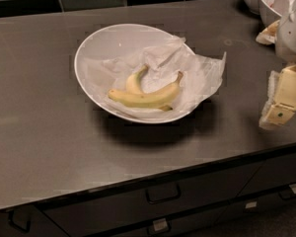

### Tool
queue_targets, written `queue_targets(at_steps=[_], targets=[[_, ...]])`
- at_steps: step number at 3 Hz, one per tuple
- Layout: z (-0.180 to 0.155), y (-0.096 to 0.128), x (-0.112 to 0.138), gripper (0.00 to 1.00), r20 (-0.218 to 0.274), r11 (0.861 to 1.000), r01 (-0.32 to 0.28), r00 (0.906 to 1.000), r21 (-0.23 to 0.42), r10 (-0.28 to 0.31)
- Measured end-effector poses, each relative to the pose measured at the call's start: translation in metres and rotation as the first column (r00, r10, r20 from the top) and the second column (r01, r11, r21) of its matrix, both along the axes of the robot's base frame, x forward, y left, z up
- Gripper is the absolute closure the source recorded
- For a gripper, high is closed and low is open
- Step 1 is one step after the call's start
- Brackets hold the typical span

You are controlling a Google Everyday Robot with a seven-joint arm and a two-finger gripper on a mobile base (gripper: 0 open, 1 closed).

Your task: Pick banana from white bowl

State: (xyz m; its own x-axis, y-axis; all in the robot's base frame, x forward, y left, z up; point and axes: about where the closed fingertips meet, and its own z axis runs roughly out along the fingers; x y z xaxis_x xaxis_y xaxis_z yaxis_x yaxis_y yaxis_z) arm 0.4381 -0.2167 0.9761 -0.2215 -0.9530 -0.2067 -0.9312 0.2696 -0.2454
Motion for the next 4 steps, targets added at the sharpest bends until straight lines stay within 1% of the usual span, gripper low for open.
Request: queue_targets(at_steps=[1,2,3,4], targets=[[0.0,0.0,0.0,0.0,0.0,1.0,0.0,1.0,0.0,0.0],[0.0,0.011,0.009,0.0,-0.002,1.0,-0.027,0.9996,-0.006,0.027],[-0.002,0.037,0.029,0.0,-0.014,0.995,-0.097,0.9952,-0.024,0.097],[-0.012,0.065,0.052,0.0,-0.044,0.985,-0.172,0.9844,-0.034,0.17]])
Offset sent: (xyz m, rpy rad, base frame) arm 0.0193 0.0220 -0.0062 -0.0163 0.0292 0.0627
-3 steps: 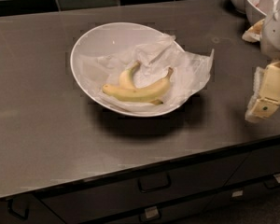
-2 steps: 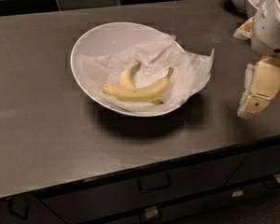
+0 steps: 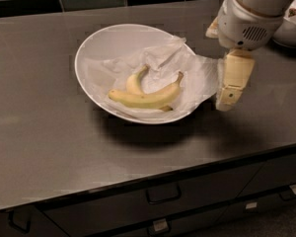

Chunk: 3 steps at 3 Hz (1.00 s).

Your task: Pick banana from white bowl

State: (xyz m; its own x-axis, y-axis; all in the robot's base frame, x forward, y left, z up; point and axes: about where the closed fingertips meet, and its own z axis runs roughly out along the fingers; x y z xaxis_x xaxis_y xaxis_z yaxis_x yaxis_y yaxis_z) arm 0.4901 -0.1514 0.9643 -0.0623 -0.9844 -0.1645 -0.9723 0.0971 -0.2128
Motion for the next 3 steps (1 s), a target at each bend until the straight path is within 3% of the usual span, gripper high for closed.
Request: queue_targets(at_steps=[1,2,3], targets=[[-0.014,0.027,0.025,0.0,-0.035,0.998,-0.066,0.9973,-0.003,0.065],[-0.048,0.057,0.052,0.04,-0.108,0.991,-0.129,0.9856,0.022,0.13],[-0.047,0.06,0.055,0.0,-0.091,0.992,-0.127,0.9874,0.027,0.129]])
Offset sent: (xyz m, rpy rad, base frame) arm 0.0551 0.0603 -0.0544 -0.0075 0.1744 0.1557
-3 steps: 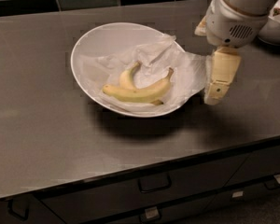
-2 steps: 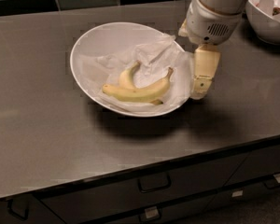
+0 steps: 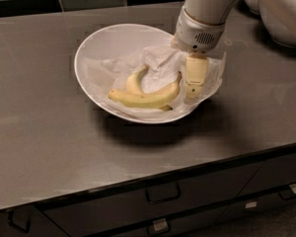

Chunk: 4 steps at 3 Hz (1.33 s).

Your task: Pick banana from white bowl

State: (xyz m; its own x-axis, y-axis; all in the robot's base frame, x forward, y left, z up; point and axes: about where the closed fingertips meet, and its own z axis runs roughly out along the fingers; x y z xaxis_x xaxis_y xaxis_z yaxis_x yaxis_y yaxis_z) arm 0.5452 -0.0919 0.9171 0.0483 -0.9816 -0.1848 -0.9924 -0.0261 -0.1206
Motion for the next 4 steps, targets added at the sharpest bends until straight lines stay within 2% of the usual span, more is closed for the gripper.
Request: queue_targets(at_steps=[1,3,4], targets=[[0.0,0.0,0.0,0.03,0.0,1.0,0.0,1.0,0.0,0.0],[-0.002,0.03,0.001,0.32,0.007,0.999,-0.05,0.9987,0.007,0.05],[-0.008,0.048,-0.003,0.39,-0.003,0.996,-0.085,0.9964,0.007,0.085]])
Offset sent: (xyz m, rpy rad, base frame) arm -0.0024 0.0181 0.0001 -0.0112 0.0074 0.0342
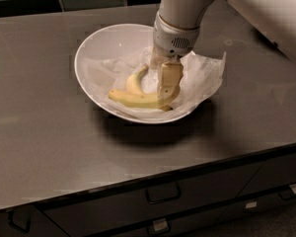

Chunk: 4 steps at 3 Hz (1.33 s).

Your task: Pick banana from white bowl

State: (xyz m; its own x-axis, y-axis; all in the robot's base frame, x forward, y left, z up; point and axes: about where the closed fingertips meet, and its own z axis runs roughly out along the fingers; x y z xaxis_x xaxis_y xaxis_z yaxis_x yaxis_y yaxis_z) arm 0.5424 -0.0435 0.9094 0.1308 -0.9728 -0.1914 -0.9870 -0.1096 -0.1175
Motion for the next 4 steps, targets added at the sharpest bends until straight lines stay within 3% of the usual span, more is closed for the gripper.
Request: queue_targets(at_steps=[1,2,3,4], targets=[[-0.001,0.011,-0.013,0.38,-0.006,1.0,-0.021,0.9998,-0.005,0.021],[0.008,0.008,-0.034,0.39,-0.003,1.0,-0.006,1.0,-0.02,0.006],[0.008,-0.017,-0.041,0.46,0.01,0.999,0.046,0.9989,-0.024,-0.046],[0.004,-0.019,-0.039,0.46,0.008,0.999,0.047,0.9989,-0.027,-0.047]])
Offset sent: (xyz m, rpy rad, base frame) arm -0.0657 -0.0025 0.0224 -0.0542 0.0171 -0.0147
